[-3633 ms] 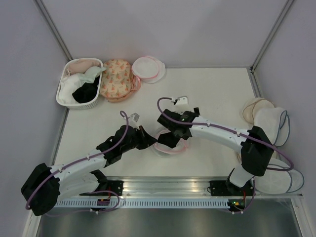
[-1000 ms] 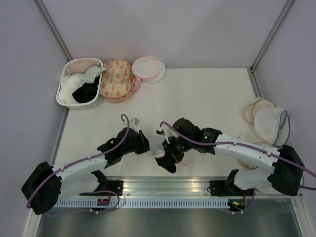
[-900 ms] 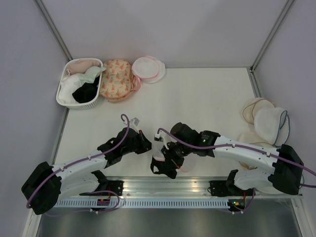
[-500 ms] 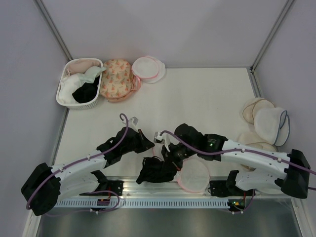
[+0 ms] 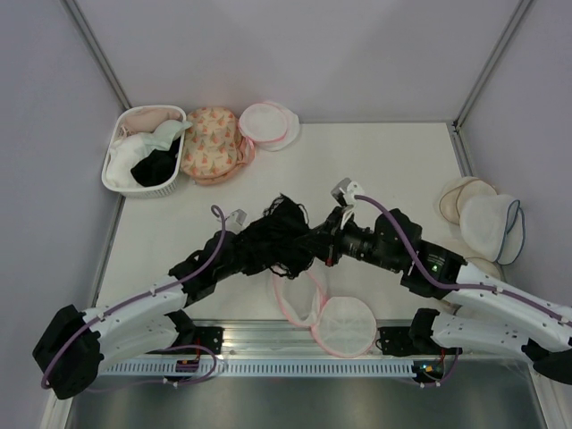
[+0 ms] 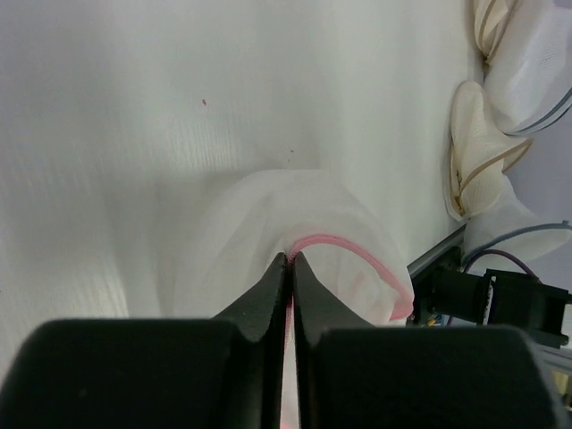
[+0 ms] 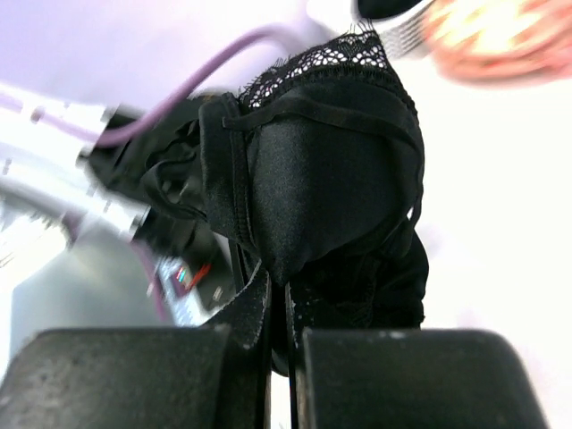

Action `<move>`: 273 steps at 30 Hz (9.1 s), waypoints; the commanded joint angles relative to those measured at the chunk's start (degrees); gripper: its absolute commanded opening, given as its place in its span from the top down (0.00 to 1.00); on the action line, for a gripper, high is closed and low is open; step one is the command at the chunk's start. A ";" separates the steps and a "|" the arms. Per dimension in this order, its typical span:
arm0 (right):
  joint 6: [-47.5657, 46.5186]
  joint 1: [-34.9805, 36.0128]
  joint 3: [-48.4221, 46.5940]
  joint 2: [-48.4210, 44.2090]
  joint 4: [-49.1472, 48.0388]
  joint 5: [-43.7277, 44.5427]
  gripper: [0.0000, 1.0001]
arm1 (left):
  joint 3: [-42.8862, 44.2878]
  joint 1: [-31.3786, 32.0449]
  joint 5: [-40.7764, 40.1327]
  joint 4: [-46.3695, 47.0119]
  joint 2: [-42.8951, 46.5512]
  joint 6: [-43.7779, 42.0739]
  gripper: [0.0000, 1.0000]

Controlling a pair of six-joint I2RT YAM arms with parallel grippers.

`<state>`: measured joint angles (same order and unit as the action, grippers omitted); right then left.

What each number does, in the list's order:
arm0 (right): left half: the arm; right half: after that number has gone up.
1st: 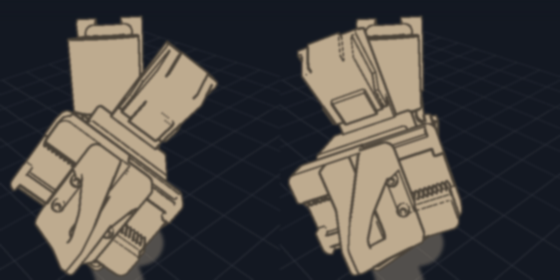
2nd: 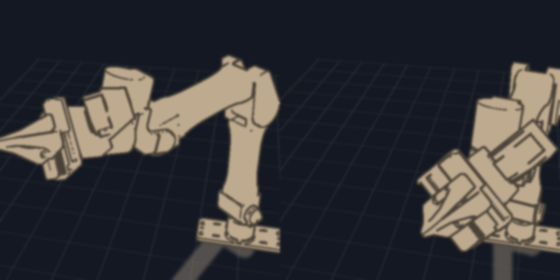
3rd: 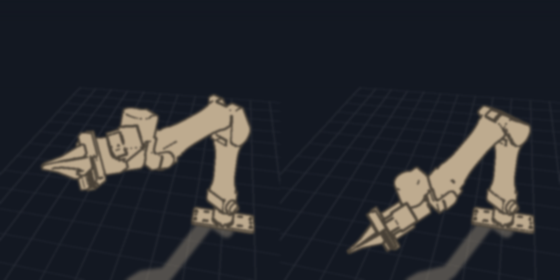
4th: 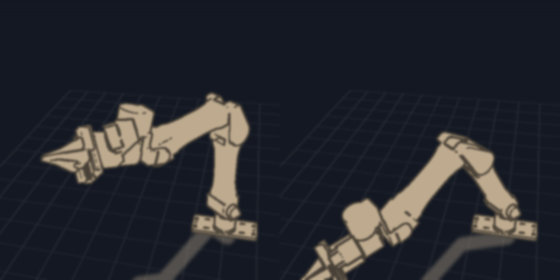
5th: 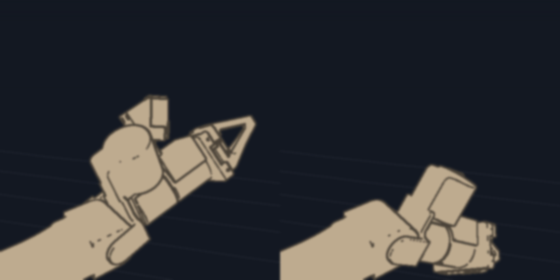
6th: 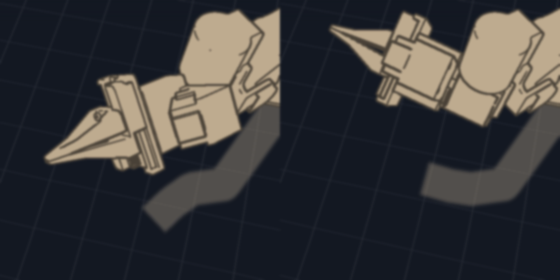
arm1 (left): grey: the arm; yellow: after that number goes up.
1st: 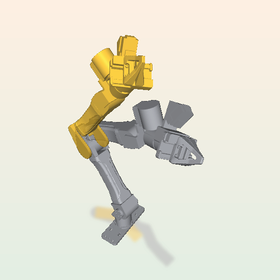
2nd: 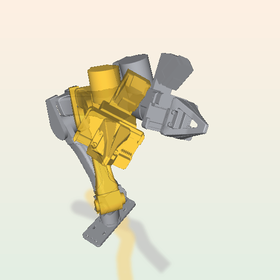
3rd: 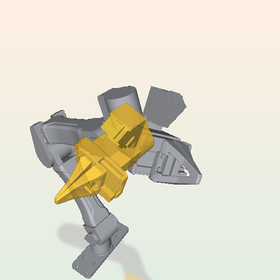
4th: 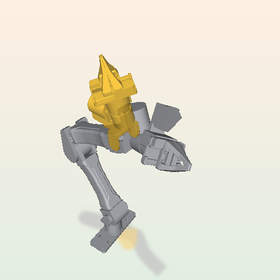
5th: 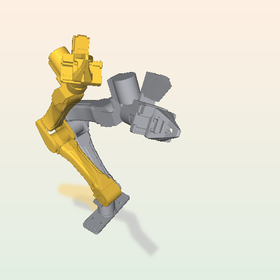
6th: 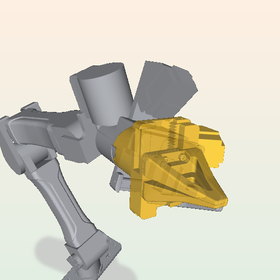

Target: Unzip the laundry bag and remove the bra

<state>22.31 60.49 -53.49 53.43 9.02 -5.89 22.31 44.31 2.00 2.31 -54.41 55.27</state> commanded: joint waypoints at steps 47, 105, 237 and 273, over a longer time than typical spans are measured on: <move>1.95 -0.90 -10.13 1.77 16.64 17.82 0.18 | 6.68 -0.37 6.64 10.20 16.71 -16.32 0.98; 25.40 -4.42 -1.53 9.32 37.88 51.39 0.02 | 71.52 -53.04 3.44 -15.93 -40.73 -24.51 0.00; -0.69 -1.34 -7.75 23.48 8.11 33.57 0.02 | 21.82 -31.04 16.98 -36.86 28.31 -17.64 0.00; 8.54 -19.00 -8.21 28.93 10.59 21.71 0.02 | 13.02 -30.16 38.69 -21.03 18.03 -26.44 0.00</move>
<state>30.22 41.47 -60.16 83.20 21.96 16.88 33.32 13.91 39.35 -20.86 -36.47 28.91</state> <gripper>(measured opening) 0.978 0.993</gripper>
